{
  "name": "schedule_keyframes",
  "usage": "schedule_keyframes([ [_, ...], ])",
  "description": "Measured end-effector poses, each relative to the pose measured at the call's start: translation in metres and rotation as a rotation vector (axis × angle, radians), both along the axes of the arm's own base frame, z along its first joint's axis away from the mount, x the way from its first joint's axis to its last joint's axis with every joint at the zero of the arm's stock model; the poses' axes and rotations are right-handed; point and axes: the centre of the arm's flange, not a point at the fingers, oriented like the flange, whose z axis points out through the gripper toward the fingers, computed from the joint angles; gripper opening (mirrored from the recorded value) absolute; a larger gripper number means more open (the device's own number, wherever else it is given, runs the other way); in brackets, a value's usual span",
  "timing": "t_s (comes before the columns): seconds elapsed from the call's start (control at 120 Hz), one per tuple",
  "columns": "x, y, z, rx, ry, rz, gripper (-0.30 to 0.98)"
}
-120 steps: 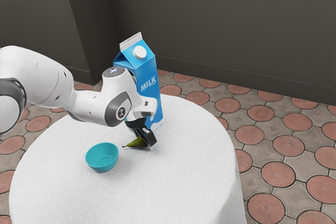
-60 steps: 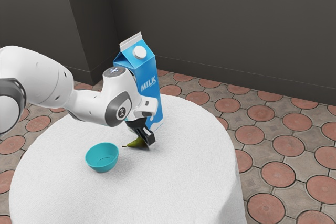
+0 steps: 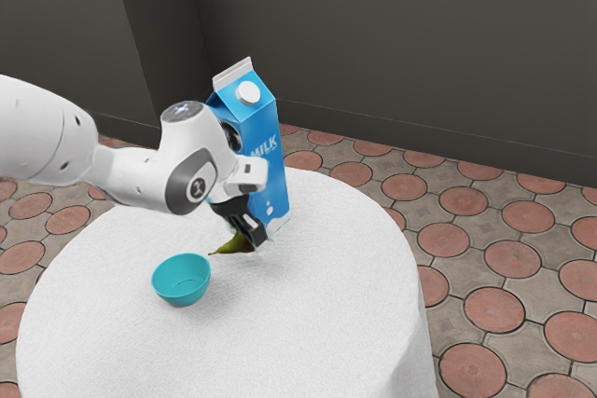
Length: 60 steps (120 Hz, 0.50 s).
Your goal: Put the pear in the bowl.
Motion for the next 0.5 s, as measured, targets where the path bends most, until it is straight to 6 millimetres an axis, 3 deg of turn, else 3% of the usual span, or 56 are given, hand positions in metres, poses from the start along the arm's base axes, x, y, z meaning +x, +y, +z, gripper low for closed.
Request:
schedule_keyframes([
  [0.15,-0.036,0.037,0.024,-0.008,0.012,0.068,0.32],
  [0.358,-0.083,0.067,0.016,-0.019,0.088,0.145,0.32],
  [0.5,-0.097,0.081,0.012,-0.025,0.118,0.186,0.32],
])
